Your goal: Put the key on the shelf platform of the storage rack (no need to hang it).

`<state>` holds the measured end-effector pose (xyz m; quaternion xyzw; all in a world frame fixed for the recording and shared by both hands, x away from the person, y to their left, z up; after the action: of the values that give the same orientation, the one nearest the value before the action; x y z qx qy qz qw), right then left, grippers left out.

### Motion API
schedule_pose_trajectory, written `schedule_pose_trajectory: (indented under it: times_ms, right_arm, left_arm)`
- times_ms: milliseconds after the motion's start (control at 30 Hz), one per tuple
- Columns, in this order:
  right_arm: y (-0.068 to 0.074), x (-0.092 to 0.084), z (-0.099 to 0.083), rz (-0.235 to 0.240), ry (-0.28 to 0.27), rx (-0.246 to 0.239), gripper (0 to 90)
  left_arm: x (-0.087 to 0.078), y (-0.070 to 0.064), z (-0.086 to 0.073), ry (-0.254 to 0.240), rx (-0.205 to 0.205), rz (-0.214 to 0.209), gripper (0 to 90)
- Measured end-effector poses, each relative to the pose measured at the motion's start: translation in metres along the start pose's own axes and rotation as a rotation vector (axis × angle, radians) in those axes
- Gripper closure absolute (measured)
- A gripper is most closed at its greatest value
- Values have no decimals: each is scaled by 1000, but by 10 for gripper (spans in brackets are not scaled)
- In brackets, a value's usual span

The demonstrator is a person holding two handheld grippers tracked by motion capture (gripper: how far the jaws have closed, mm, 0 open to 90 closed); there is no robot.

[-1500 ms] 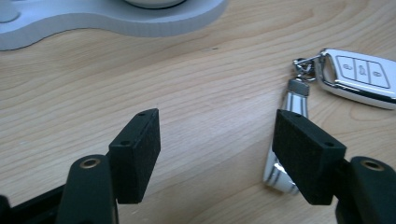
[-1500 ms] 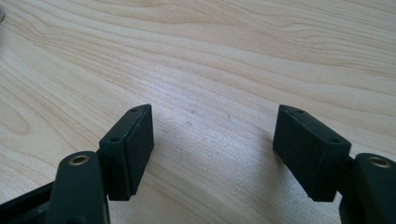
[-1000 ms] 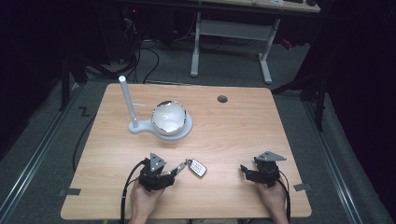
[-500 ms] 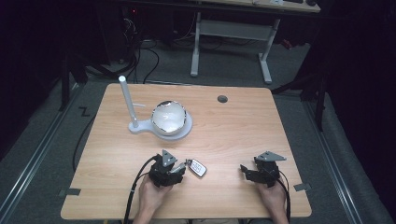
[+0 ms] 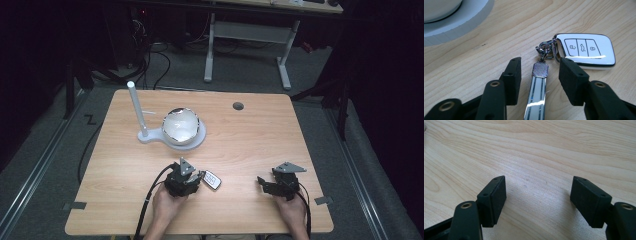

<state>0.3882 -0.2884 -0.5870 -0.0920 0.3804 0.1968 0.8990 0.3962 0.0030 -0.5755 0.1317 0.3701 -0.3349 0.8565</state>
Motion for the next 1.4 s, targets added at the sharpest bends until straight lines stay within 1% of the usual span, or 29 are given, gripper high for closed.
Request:
schedule_pose_trajectory:
  times_ms: [67, 233, 400, 467, 567, 633, 733, 1000, 1133, 1200, 1267, 1300, 1400]
  right_arm:
    - [0, 0, 0, 0, 0, 0, 294]
    - [0, 0, 0, 0, 0, 0, 294]
    - [0, 0, 0, 0, 0, 0, 294]
    - [0, 0, 0, -1, -1, 0, 294]
    - [0, 0, 0, -1, -1, 0, 294]
    - [0, 0, 0, 0, 0, 0, 294]
    - [0, 0, 0, 0, 0, 0, 294]
    - [0, 0, 0, 0, -1, -1, 293]
    - [0, 0, 0, 1, -2, 1, 293]
    - [0, 0, 0, 1, -2, 1, 293]
    - [0, 0, 0, 1, -3, 1, 293]
    - [0, 0, 0, 1, -3, 1, 293]
    - [0, 0, 0, 1, -3, 1, 293]
  left_arm:
    - [1, 0, 0, 5, 6, 4, 555]
    - [5, -1, -1, 18, 6, -8, 590]
    - [8, -2, -2, 27, 24, -11, 623]
    - [8, -2, -2, 27, 21, -15, 653]
    - [8, -1, -1, 31, 22, -17, 670]
    - [9, -2, 0, 44, 37, -13, 692]
    - [9, -4, 1, 53, 52, -23, 730]
    - [9, -4, 1, 55, 46, -38, 742]
    - [8, -4, 2, 45, 37, -48, 744]
    - [6, -5, 4, 28, 29, -66, 744]
    - [3, -5, 5, 15, 25, -76, 744]
    - [0, -4, 6, 5, 13, -84, 744]
    - [-7, -2, 8, -15, -4, -104, 744]
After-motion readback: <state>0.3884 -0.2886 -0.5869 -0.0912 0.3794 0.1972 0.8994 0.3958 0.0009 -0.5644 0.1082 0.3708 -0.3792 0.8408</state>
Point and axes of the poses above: each handheld gripper's, and its own axes: x roughly forward along the jaws, z roughly out of its top, y roughly to its left, the point moved 8 cm from there along x, roughly forward along the jaws, and after that the axes turned 2 degrees about y, right-handed, at the moved point
